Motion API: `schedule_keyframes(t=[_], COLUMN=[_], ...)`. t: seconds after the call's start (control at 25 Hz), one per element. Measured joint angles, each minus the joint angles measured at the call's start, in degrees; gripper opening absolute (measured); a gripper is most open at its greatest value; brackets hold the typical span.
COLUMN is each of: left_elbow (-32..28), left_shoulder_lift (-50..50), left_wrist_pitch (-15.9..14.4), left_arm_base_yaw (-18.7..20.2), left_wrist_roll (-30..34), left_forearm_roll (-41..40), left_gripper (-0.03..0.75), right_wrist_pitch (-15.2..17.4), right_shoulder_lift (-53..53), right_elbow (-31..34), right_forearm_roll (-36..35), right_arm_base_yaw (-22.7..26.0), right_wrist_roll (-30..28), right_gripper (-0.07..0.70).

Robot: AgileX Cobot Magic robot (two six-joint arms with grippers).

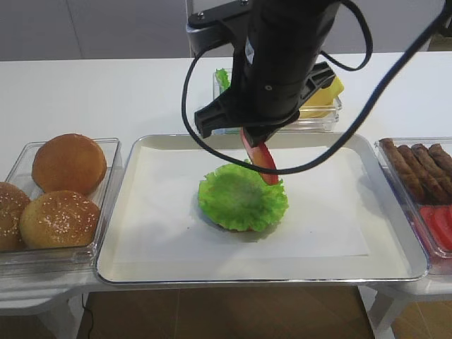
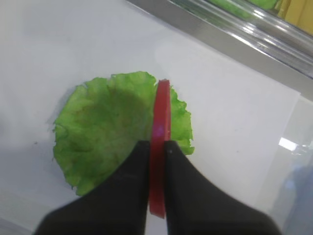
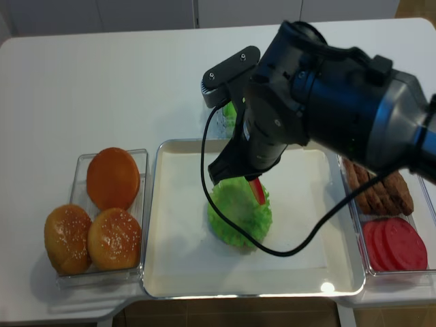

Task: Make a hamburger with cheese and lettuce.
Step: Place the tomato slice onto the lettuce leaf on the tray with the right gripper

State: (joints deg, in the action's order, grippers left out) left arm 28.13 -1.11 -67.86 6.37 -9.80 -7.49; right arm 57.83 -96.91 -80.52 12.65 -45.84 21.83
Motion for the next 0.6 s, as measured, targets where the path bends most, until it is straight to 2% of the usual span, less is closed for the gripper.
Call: schedule_keyframes(t=[0.6], left_elbow=[0.0], left_shoulder_lift=[0.0], left_wrist_pitch=[0.0], left_arm_base_yaw=[0.0], left_wrist_roll=[0.0], left_forearm_roll=[0.0], left_gripper=[0.370], right_wrist_pitch=[-0.2], right_shoulder_lift=[-1.8], right_elbow=[0.0], right_forearm_roll=[3.1], right_arm_base_yaw=[0.0], right_wrist_roll=[0.4], right_gripper=[0.049])
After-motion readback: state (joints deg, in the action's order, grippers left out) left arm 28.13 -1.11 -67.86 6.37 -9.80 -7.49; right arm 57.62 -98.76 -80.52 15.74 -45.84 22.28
